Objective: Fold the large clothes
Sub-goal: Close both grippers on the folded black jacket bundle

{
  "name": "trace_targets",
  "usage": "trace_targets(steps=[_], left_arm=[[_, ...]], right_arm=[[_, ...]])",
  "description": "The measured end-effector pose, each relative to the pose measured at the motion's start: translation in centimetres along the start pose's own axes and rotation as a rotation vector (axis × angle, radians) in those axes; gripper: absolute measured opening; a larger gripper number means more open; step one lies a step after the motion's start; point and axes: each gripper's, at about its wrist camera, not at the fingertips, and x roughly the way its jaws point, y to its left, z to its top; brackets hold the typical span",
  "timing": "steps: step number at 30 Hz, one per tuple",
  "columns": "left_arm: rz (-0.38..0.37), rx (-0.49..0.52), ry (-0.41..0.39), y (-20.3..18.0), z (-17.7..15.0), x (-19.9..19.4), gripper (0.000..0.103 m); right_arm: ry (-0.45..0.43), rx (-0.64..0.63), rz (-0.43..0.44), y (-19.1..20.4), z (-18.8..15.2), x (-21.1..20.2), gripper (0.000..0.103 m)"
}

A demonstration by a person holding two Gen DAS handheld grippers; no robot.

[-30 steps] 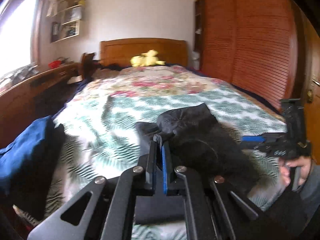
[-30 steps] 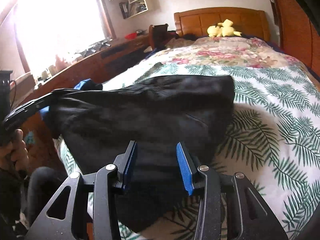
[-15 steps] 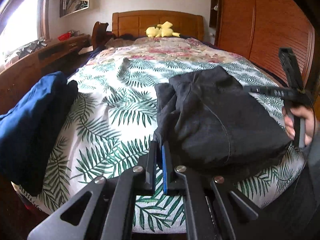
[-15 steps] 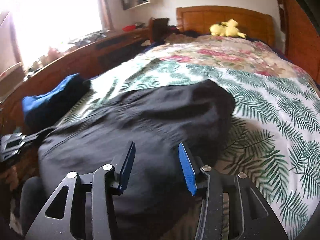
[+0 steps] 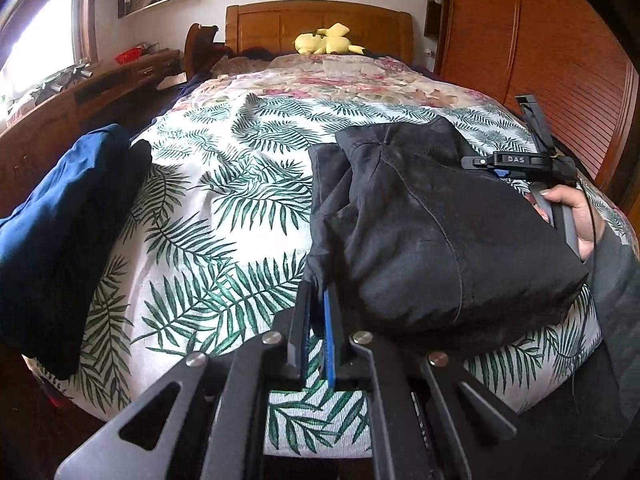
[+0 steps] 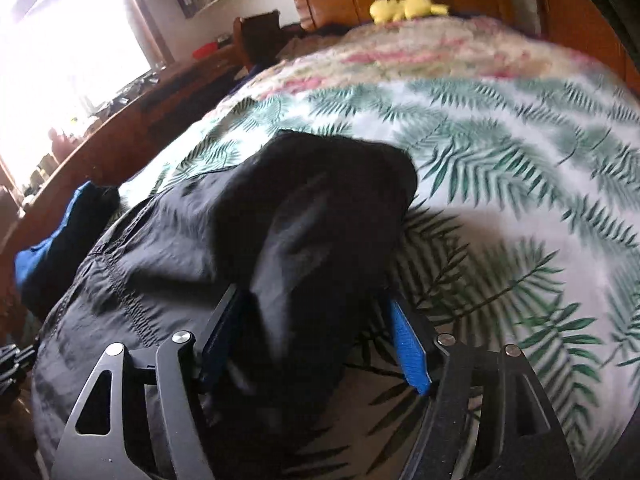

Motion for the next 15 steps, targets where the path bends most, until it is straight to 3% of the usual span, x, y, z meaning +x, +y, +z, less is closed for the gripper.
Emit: trace_targets(steps=[8, 15], left_arm=[[-0.023, 0.042, 0.024, -0.5, -0.8, -2.4, 0.013], [-0.045, 0.048, 0.087, -1.2, -1.9, -0.4, 0.017]], right_arm=[[0.03, -0.025, 0.006, 0.6, -0.6, 1.4, 0.077], [0.03, -0.028, 0.007, 0.4, -1.0, 1.7, 0.078]])
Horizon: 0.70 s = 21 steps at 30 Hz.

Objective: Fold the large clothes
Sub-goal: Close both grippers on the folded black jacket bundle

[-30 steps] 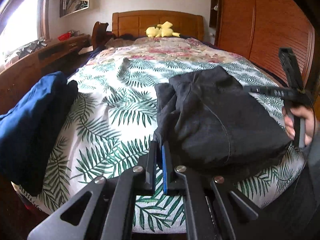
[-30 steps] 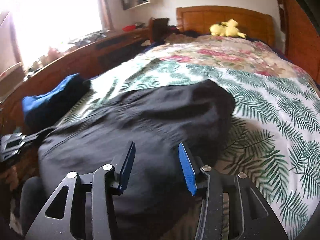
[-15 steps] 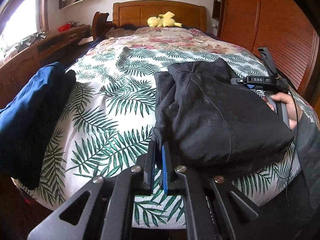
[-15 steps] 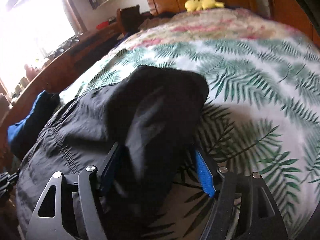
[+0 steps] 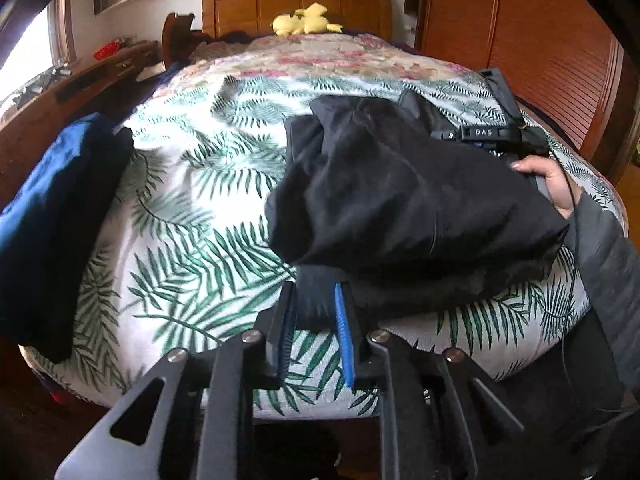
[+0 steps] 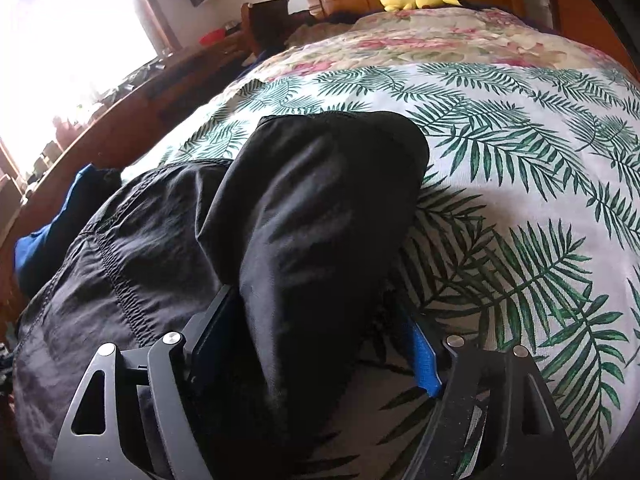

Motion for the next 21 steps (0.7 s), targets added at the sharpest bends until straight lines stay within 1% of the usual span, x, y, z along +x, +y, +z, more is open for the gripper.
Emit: trace_targets(steps=[6, 10, 17, 21], left_arm=[[-0.016, -0.031, 0.052, 0.1, -0.8, 1.7, 0.019], [-0.006, -0.041, 0.074, 0.3, -1.1, 3.0, 0.025], [0.017, -0.026, 0.075, -0.1, -0.9, 3.8, 0.028], [0.03, -0.032, 0.067, -0.4, -0.7, 4.1, 0.029]], right_arm=[[-0.003, 0.001, 0.001, -0.1, 0.0, 0.0, 0.079], [-0.003, 0.001, 0.001, -0.1, -0.1, 0.0, 0.079], [0.004, -0.003, 0.007, -0.1, -0.1, 0.2, 0.079], [0.016, 0.0, 0.028, -0.1, 0.0, 0.5, 0.079]])
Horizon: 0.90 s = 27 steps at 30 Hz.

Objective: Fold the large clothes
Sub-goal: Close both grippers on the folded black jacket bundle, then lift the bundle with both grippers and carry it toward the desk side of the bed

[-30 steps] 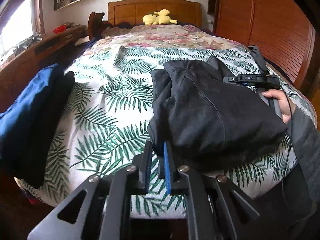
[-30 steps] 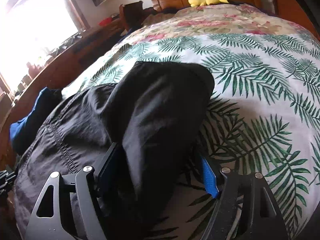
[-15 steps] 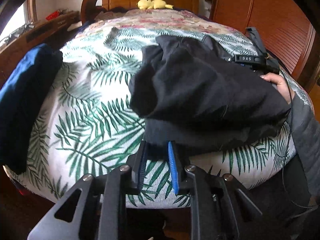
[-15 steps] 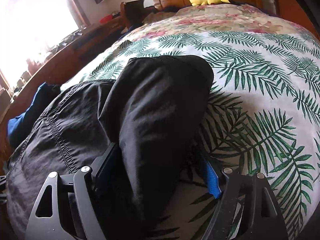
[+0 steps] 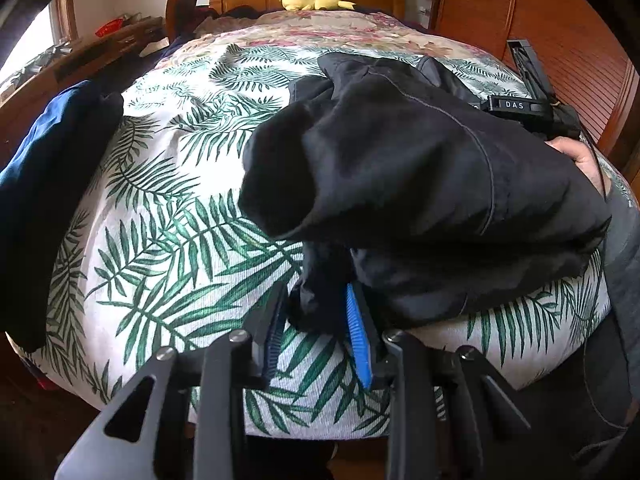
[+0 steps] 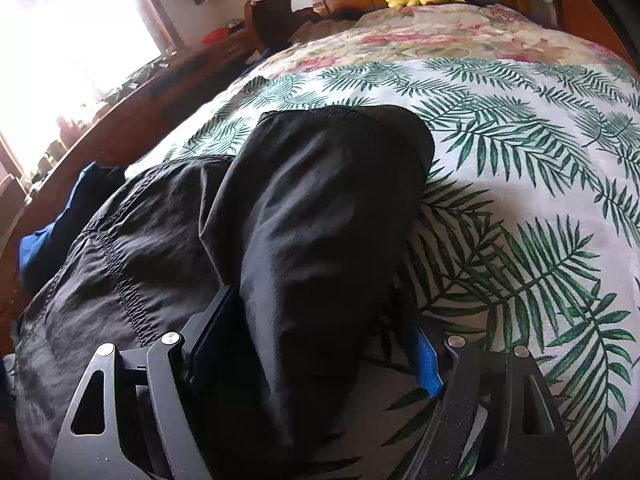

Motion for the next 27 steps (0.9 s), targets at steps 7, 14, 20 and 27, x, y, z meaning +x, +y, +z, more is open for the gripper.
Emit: trace_targets(steps=[7, 14, 20, 27], left_arm=[[0.006, -0.014, -0.011, 0.0, 0.0, 0.1, 0.028], [-0.013, -0.008, -0.053, -0.3, 0.2, -0.9, 0.009], [0.003, -0.038, -0.102, 0.1, 0.6, -2.4, 0.007], [0.007, -0.044, -0.098, 1.1, 1.1, -2.2, 0.007]], right_arm=[[0.005, 0.012, 0.038, -0.1, 0.2, 0.1, 0.068], [-0.045, 0.053, 0.109, -0.4, 0.2, -1.4, 0.04], [-0.127, 0.047, 0.146, 0.6, 0.0, -4.3, 0.028], [-0.105, 0.012, 0.107, 1.5, -1.4, -7.7, 0.028]])
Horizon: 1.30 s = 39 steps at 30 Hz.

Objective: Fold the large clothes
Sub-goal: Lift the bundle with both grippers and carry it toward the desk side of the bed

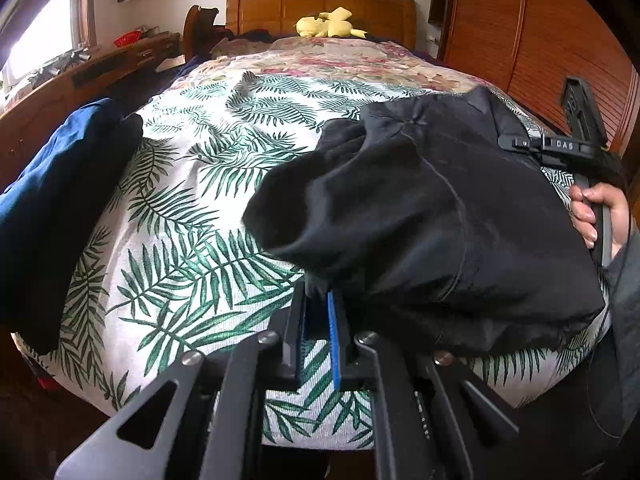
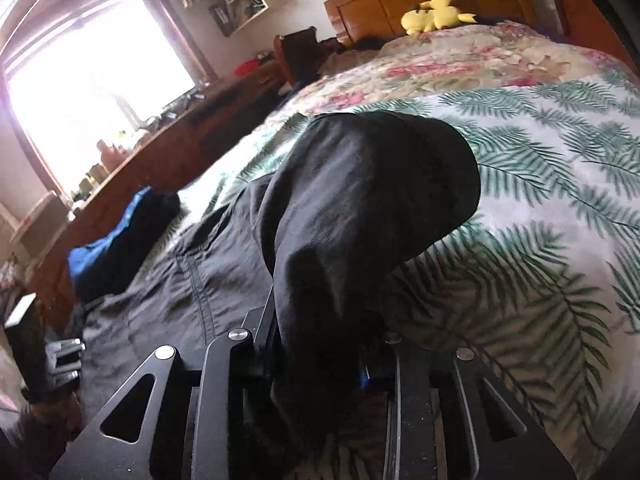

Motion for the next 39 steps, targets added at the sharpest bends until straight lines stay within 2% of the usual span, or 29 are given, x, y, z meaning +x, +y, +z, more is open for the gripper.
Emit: trace_targets(steps=[4, 7, 10, 13, 15, 17, 19, 20, 29, 34, 39], left_arm=[[0.009, 0.006, 0.002, -0.1, -0.1, 0.1, 0.007], [0.004, -0.006, 0.008, 0.1, -0.3, 0.3, 0.007], [0.001, -0.015, 0.017, 0.2, -0.5, 0.6, 0.007], [-0.002, -0.005, -0.003, 0.0, -0.7, 0.4, 0.007], [-0.01, -0.002, -0.039, -0.1, -0.7, -0.4, 0.005], [-0.013, -0.012, -0.055, -0.2, -0.6, -1.1, 0.005], [-0.018, -0.021, -0.087, -0.5, -0.3, -1.9, 0.005], [-0.019, -0.02, -0.099, -0.5, -0.2, -2.2, 0.005], [-0.037, -0.007, -0.194, -0.3, 0.4, -4.6, 0.004], [-0.043, -0.05, -0.253, 3.2, 0.8, -6.1, 0.003], [-0.019, -0.066, -0.301, 7.8, 1.4, -7.8, 0.003]], right_arm=[[0.027, 0.011, -0.077, -0.9, -0.7, 0.8, 0.039], [0.037, 0.036, -0.109, -1.9, -0.6, 1.6, 0.057], [0.036, 0.065, -0.098, -2.7, -0.1, 2.3, 0.064], [0.065, 0.124, -0.056, -3.6, 0.0, 3.8, 0.065], [0.066, 0.131, -0.046, -3.8, -0.1, 4.1, 0.064], [0.044, 0.116, -0.026, -3.7, 0.0, 3.6, 0.043], [-0.001, 0.095, 0.017, -3.2, 0.1, 2.6, 0.03], [-0.029, 0.086, 0.038, -2.9, 0.2, 2.0, 0.028], [-0.202, -0.029, 0.038, 2.1, 1.1, -2.7, 0.024], [-0.215, -0.09, 0.016, 6.0, 1.8, -2.5, 0.024], [-0.193, -0.16, 0.004, 11.1, 3.8, 0.0, 0.023]])
